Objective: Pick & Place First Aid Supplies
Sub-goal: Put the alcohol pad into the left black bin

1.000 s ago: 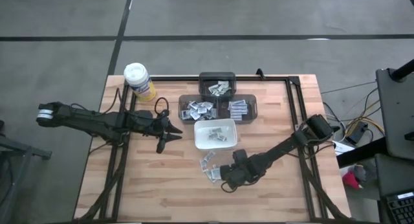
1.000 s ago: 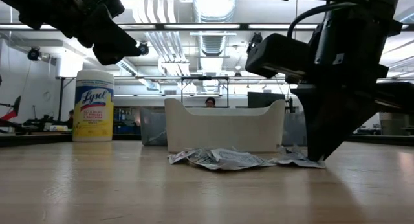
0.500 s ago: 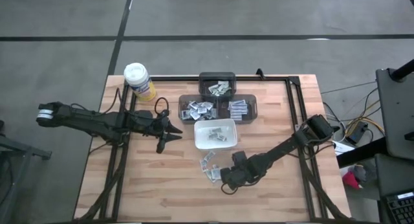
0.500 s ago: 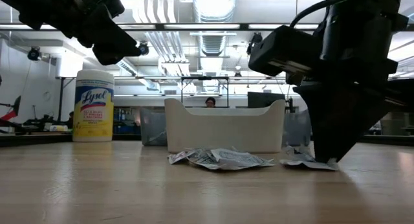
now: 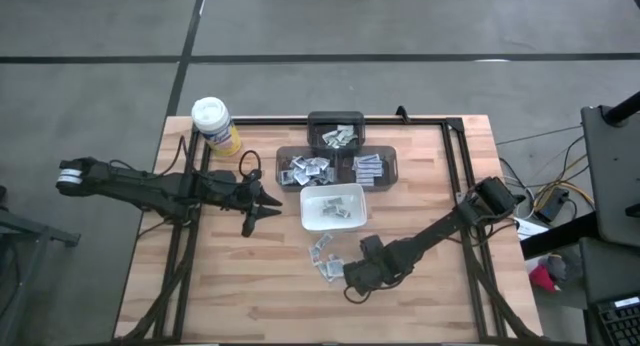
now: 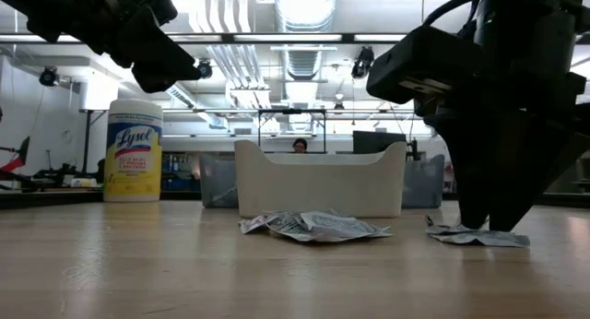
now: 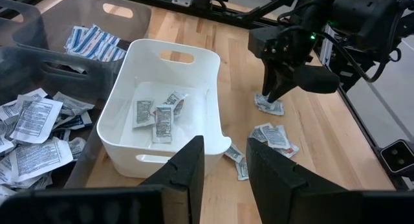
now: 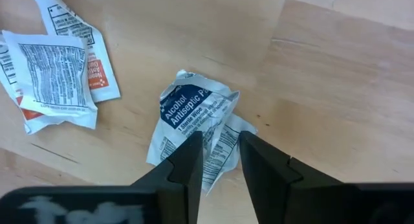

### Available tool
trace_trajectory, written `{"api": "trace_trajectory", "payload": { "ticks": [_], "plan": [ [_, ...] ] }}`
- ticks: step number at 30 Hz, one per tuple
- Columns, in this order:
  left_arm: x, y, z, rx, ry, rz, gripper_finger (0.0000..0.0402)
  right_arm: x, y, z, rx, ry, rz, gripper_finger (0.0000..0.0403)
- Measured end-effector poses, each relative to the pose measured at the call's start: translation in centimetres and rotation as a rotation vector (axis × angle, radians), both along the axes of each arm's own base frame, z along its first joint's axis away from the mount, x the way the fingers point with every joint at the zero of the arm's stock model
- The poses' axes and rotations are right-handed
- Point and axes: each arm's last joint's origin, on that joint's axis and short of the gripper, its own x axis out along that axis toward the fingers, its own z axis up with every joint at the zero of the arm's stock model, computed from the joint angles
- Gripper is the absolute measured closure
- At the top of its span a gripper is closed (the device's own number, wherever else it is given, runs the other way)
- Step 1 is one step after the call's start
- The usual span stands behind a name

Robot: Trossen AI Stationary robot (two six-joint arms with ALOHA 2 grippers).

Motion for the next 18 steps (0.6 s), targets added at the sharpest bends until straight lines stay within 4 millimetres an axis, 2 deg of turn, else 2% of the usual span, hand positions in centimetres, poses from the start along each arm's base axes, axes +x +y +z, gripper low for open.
{"api": "trace_trajectory", "payload": {
  "ticks": [11,18],
  "plan": [
    [0.0,0.0,0.0,-0.001,0.0,0.0,0.0294,0.4,0.2,0.9,0.002,-0.029,0.021,0.032],
    [0.0,0.0,0.0,-0.001,0.0,0.001,0.0294,0.4,0.1,1.7,-0.039,0.01,0.04,0.0326]
  ]
}}
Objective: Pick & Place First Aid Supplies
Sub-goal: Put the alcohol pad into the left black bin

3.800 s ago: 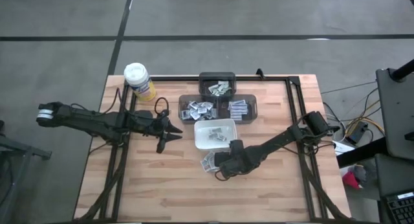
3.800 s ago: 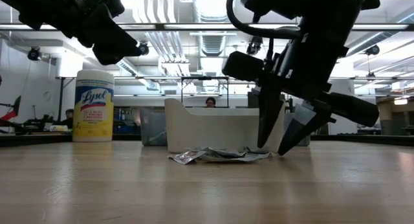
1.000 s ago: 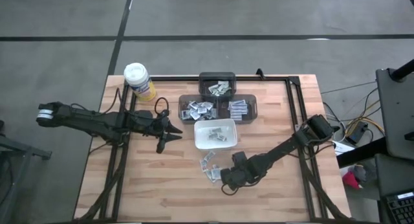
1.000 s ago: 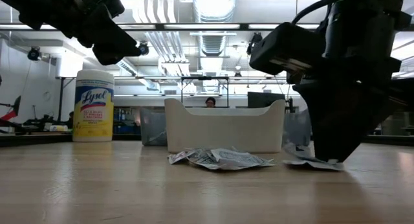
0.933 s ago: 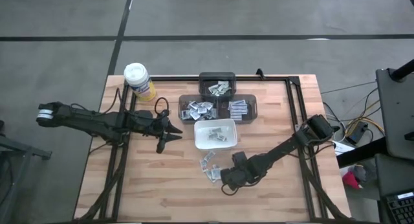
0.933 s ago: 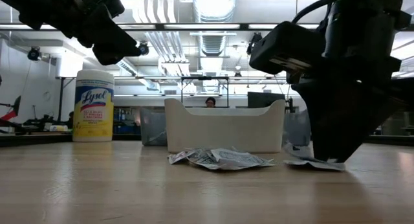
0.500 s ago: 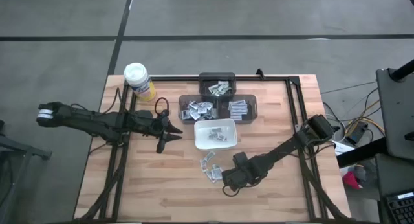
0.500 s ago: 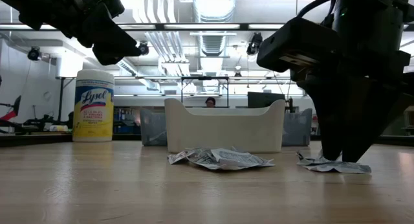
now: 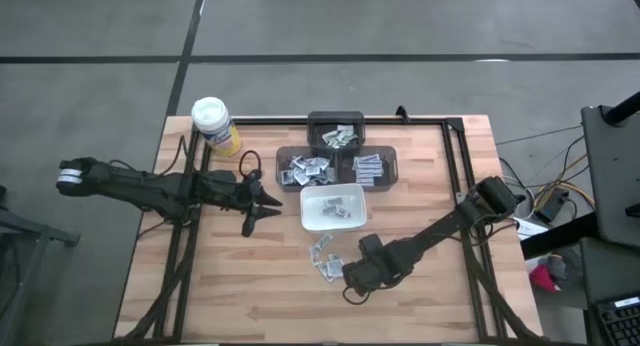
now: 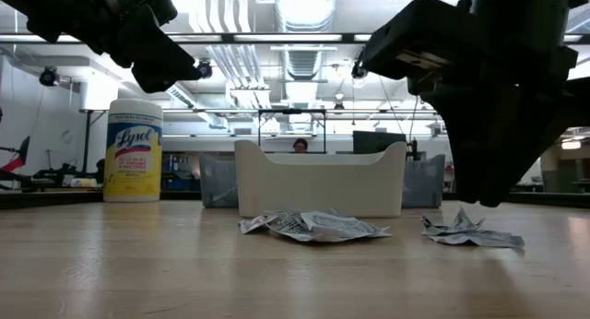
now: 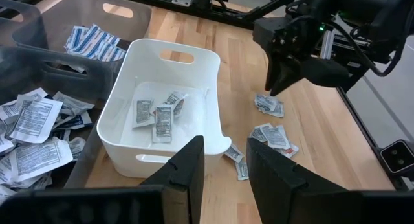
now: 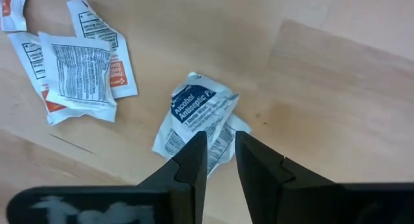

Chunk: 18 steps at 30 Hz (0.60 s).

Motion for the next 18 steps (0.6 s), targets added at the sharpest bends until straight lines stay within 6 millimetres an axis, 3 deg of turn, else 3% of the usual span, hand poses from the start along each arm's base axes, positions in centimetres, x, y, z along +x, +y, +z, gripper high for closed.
{"api": "trace_trajectory", "payload": {
  "ticks": [18],
  "plan": [
    [0.1,0.0,0.2,-0.005,-0.022,0.002,0.0294,0.9,-2.0,-1.2,-0.032,0.029,0.053,0.0288]
  ]
}}
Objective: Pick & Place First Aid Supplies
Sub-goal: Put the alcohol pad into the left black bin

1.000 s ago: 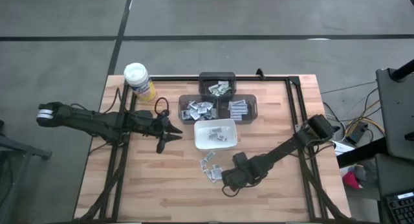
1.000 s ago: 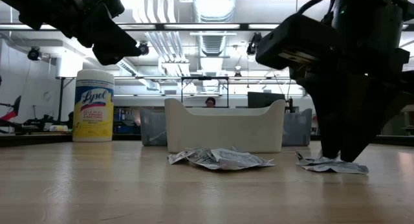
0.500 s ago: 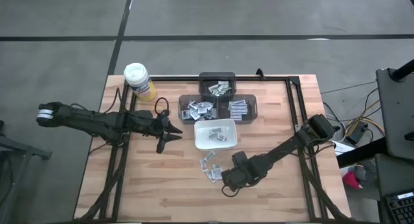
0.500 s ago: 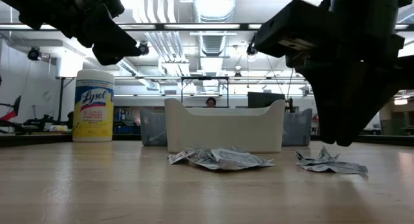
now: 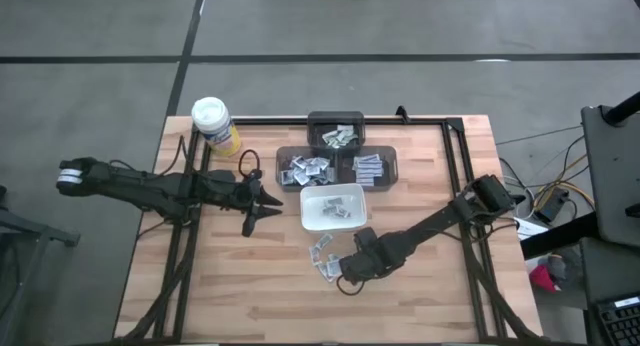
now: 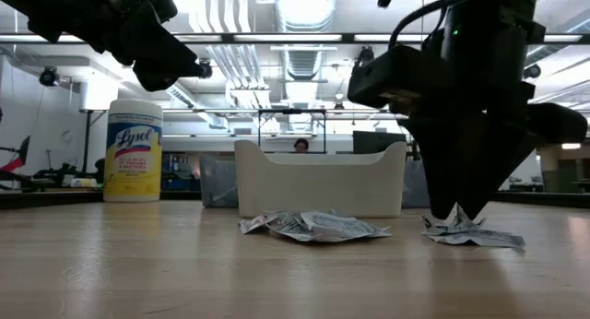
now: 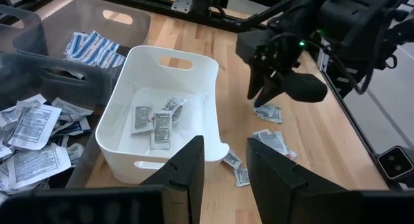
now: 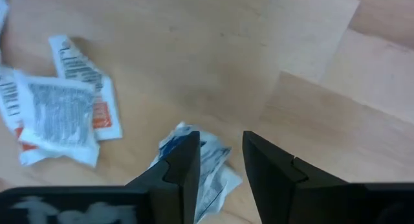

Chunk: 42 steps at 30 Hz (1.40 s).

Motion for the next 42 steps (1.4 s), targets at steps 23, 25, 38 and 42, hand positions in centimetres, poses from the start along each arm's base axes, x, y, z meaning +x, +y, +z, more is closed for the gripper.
{"api": "trace_trajectory", "payload": {
  "ticks": [23,25,38,42],
  "plan": [
    [0.0,0.0,0.0,-0.003,0.0,0.001,0.0294,-0.7,-0.2,-1.1,0.017,0.02,0.005,0.0345],
    [0.0,0.0,0.0,-0.003,-0.001,0.001,0.0294,-0.7,-0.2,-1.1,0.015,0.021,0.01,0.0358],
    [0.0,0.0,0.0,0.0,-0.004,0.009,0.0294,-0.6,-0.3,-0.8,-0.02,-0.019,0.006,0.0394],
    [0.0,0.0,0.0,-0.001,-0.004,0.01,0.0294,-0.7,-0.4,0.5,-0.016,-0.047,0.017,0.0394]
  ]
}}
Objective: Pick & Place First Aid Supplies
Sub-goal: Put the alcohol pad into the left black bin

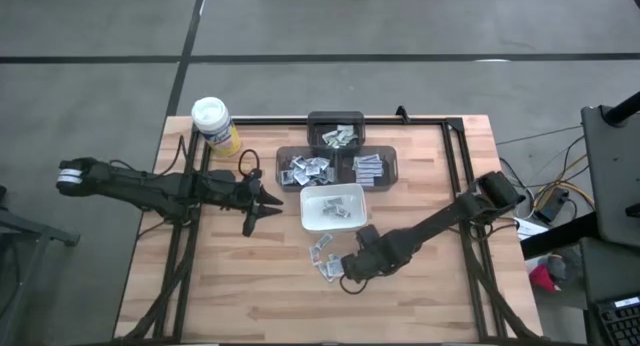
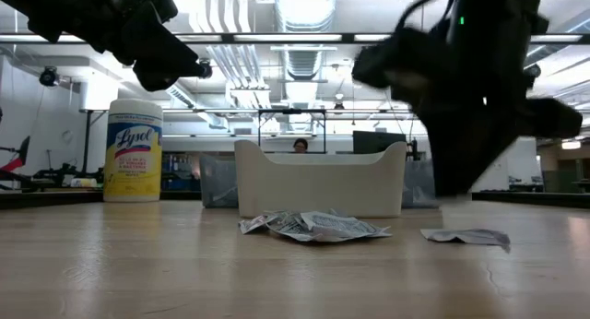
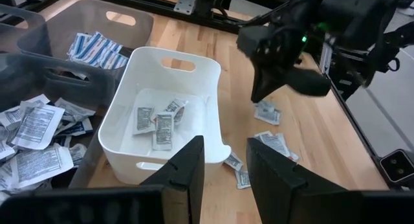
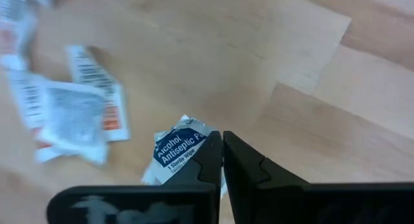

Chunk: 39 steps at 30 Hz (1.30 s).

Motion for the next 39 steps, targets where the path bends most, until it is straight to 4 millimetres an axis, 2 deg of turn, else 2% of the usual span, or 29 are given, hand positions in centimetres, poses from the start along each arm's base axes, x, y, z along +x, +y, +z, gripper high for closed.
{"api": "trace_trajectory", "payload": {
  "ticks": [8,18,23,31,39],
  "plan": [
    [0.0,0.0,0.0,-0.019,0.005,0.007,0.0294,-1.4,-0.5,3.7,0.018,-0.034,0.049,0.0394],
    [0.0,0.0,0.0,-0.022,0.006,0.012,0.0294,-3.7,-1.4,10.5,-0.054,-0.232,0.457,0.0394],
    [0.0,0.0,0.0,-0.021,0.003,0.015,0.0294,-4.6,-2.2,13.1,-0.207,-0.35,0.549,0.0394],
    [0.0,0.0,0.1,-0.021,-0.01,0.015,0.0294,-4.6,-3.4,15.0,-0.47,-0.438,0.6,0.0394],
    [0.3,0.0,0.8,-0.024,-0.088,0.015,0.0293,-2.5,-5.2,16.0,-0.642,-0.517,0.648,0.0394]
  ]
}}
